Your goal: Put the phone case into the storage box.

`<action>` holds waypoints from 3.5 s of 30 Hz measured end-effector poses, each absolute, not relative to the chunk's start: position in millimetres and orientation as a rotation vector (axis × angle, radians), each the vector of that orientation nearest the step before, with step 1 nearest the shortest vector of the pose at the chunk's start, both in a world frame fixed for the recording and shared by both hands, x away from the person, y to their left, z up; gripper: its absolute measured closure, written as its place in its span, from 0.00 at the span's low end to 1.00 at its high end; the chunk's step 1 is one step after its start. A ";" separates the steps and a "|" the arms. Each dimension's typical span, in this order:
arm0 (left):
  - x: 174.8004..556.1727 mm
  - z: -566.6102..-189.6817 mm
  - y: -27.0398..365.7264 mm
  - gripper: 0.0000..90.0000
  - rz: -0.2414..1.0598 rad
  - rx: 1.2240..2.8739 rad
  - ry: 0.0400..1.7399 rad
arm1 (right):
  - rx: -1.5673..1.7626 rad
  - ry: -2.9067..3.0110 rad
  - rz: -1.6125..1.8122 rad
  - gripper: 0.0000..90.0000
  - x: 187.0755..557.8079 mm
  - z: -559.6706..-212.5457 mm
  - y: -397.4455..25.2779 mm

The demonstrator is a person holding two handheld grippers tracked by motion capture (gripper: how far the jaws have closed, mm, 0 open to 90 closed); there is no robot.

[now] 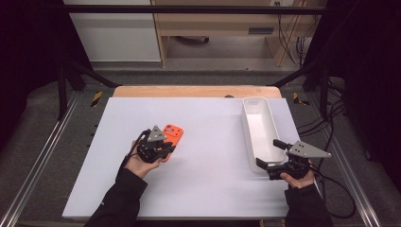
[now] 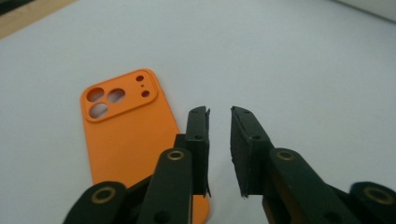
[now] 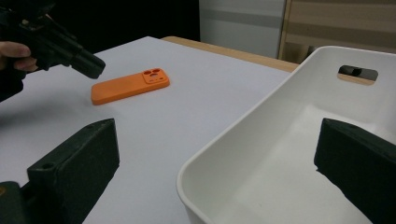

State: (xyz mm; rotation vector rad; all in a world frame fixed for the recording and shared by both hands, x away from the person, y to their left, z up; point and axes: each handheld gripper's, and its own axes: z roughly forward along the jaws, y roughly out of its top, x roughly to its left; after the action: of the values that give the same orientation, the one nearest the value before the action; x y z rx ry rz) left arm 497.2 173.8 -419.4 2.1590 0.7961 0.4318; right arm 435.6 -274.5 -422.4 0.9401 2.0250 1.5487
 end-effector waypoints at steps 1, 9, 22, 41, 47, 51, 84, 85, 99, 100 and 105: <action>496.8 -417.9 174.9 0.78 0.436 2.146 0.795 | 0.939 2.024 1.552 0.01 435.6 -422.3 -274.6; 491.7 -403.1 180.5 0.50 0.502 2.069 0.796 | 0.935 2.023 1.550 0.00 435.5 -422.0 -275.0; 489.1 -381.3 197.6 0.11 0.552 1.945 0.845 | 0.937 2.018 1.551 0.00 435.1 -421.3 -275.8; 500.9 -368.5 201.8 0.02 0.525 1.929 0.870 | 0.937 2.014 1.542 0.00 435.4 -420.5 -277.5; 512.4 -373.0 198.0 0.01 0.511 1.948 0.886 | 0.937 2.013 1.542 0.00 435.6 -420.3 -277.7; 521.0 -379.3 196.4 0.00 0.499 1.964 0.907 | 0.937 2.016 1.540 0.00 435.7 -420.6 -277.4; 559.4 -400.0 176.7 0.00 0.492 2.049 0.990 | 0.936 2.020 1.536 0.00 436.0 -421.2 -276.8; 559.9 -400.8 176.4 0.00 0.488 2.049 0.993 | 0.935 2.020 1.535 0.00 436.2 -421.2 -276.7; 564.6 -420.5 172.5 0.00 0.457 2.088 1.031 | 0.936 2.022 1.534 0.00 436.2 -421.4 -276.5; 565.3 -422.2 172.5 0.00 0.452 2.099 1.036 | 0.937 2.023 1.534 0.00 436.1 -421.4 -276.5; 566.0 -426.9 170.1 0.00 0.455 2.129 1.056 | 0.936 2.023 1.535 0.00 436.2 -421.4 -276.6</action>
State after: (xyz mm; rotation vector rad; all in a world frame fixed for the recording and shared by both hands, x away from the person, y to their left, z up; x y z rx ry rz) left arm 566.0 170.1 -426.9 2.1286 1.0564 0.4546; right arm 436.2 -276.6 -421.4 0.9364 2.0229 1.5347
